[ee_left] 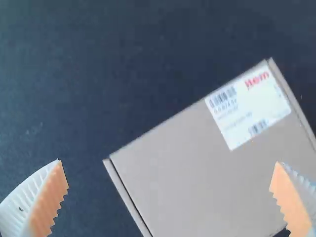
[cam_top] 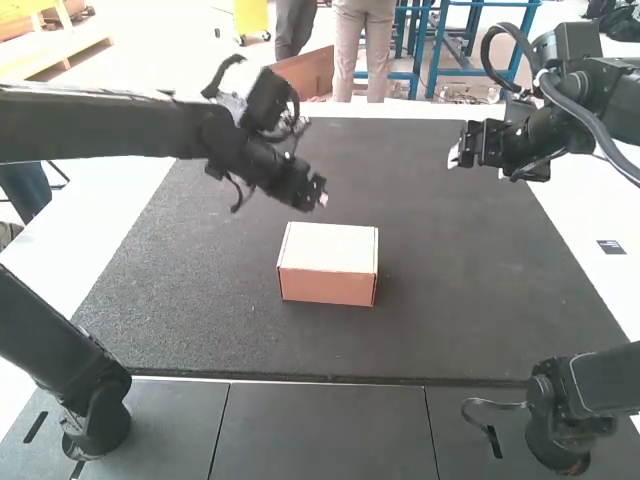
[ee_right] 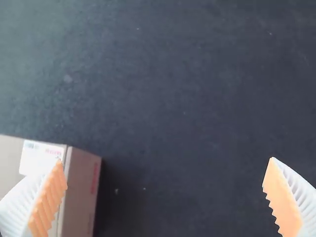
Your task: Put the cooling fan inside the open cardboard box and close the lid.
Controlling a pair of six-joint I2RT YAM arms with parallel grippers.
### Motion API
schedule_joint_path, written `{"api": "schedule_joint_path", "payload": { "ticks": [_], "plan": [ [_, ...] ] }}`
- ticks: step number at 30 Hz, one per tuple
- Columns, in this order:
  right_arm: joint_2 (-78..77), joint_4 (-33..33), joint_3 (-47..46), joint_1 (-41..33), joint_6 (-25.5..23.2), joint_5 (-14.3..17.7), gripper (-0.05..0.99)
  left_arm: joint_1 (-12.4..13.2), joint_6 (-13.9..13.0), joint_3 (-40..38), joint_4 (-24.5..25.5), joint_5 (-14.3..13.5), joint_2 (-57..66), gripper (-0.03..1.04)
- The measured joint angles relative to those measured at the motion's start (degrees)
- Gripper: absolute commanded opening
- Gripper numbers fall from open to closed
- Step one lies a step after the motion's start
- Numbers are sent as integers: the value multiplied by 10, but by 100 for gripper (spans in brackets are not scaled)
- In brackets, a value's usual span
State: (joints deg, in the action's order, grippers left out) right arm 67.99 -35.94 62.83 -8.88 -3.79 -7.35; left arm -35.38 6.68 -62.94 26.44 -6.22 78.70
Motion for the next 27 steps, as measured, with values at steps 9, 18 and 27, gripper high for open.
{"api": "schedule_joint_path", "payload": {
  "ticks": [9, 18, 27],
  "plan": [
    [-14, 126, -11, 0, 2, -26, 91, 76, -2, -20, -97, 28, -124, 97],
    [-81, 298, -100, 0, 0, -31, 91, 148, -10, 181, -267, 51, -263, 97],
    [-172, 428, -252, 1, 0, -6, 91, 193, -35, 355, -367, 61, -421, 97]
  ]
}}
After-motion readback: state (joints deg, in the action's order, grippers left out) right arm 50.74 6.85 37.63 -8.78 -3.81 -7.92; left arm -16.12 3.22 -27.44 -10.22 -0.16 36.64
